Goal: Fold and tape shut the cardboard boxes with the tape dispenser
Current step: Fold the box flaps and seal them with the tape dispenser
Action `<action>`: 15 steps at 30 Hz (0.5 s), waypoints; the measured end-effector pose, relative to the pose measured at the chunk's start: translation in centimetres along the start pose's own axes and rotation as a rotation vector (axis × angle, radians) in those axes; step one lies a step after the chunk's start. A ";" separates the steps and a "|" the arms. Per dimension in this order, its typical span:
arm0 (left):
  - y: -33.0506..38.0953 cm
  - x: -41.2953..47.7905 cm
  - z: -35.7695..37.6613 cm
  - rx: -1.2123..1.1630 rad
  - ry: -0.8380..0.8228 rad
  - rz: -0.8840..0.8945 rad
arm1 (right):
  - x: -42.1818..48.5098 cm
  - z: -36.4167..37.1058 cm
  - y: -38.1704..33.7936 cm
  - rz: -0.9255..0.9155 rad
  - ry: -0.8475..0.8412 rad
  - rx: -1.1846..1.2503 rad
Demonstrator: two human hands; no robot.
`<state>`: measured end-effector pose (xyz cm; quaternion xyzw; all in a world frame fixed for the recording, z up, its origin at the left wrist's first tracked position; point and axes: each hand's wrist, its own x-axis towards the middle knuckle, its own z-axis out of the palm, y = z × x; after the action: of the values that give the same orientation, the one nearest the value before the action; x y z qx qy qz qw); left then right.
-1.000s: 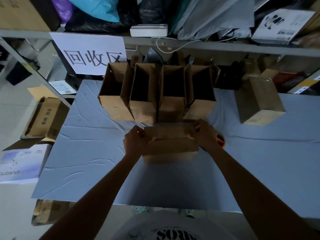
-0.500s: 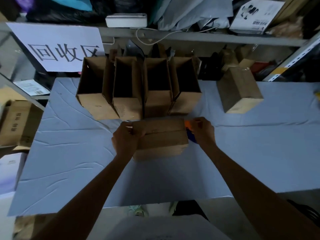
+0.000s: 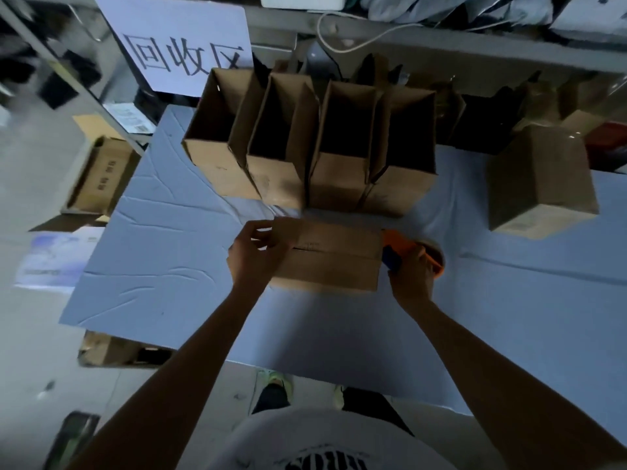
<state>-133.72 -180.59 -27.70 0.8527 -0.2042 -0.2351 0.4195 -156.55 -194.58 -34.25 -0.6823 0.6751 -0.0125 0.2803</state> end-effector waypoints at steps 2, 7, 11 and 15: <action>-0.1 -0.2 0.3 -0.001 0.022 -0.021 | 0.6 0.3 0.8 -0.052 0.021 0.006; 0.0 -0.3 0.6 0.022 0.047 -0.041 | 0.6 -1.3 1.4 -0.096 0.038 0.017; 0.3 0.0 0.8 0.047 0.047 -0.029 | 0.8 -5.3 0.4 -0.251 0.100 0.089; 0.7 0.6 0.6 0.078 0.018 -0.014 | 1.2 -9.9 -2.3 -0.325 0.062 0.335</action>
<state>-133.75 -181.68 -27.60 0.8719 -0.2036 -0.2221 0.3861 -158.23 -199.44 -25.40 -0.7254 0.5530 -0.1904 0.3629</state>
